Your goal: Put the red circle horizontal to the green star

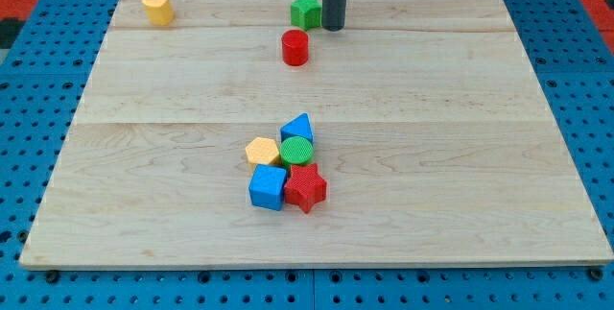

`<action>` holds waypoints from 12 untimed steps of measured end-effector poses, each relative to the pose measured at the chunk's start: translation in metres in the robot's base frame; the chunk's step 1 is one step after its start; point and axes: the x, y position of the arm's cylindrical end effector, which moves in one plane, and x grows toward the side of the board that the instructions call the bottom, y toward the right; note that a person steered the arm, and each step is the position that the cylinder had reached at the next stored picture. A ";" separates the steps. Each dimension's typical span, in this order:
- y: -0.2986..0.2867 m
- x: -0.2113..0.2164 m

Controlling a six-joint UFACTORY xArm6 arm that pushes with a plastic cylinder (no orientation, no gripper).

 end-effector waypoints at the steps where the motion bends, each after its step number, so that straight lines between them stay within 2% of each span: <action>1: 0.006 0.019; 2: 0.003 0.039; 3: -0.011 0.089; 4: -0.103 0.090; 5: -0.128 0.055; 6: -0.025 0.054; 7: 0.044 0.044; 8: 0.068 0.035; 9: 0.031 0.048; 10: 0.025 0.020; 11: 0.072 0.007; 12: 0.036 0.007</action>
